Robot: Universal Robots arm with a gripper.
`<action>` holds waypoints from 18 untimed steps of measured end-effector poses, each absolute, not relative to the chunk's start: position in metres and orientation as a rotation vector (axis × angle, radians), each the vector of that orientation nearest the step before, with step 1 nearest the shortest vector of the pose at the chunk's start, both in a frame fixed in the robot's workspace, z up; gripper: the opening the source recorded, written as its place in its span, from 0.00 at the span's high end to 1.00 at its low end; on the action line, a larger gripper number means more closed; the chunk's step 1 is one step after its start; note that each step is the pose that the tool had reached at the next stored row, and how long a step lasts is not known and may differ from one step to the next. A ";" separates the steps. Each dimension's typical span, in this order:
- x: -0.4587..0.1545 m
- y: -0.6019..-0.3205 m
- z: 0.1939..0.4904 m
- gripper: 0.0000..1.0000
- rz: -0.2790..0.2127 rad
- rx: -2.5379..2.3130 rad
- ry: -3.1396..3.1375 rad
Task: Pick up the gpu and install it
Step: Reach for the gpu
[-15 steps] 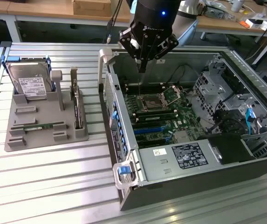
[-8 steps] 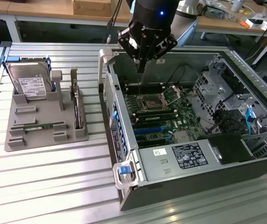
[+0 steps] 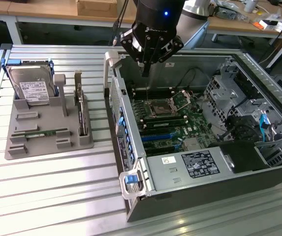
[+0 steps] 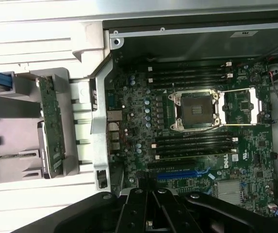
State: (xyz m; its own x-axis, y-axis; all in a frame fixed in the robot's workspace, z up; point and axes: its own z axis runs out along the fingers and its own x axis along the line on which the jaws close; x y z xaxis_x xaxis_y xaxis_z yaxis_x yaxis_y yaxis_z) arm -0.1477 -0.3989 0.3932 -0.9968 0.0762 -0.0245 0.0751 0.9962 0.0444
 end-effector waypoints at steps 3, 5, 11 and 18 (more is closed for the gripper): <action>-0.151 -0.399 0.393 0.89 0.068 0.118 3.112; -0.153 -0.399 0.393 0.89 0.068 0.118 3.112; -0.158 -0.399 0.393 0.89 0.068 0.118 3.113; -0.167 -0.399 0.393 0.89 0.068 0.118 3.112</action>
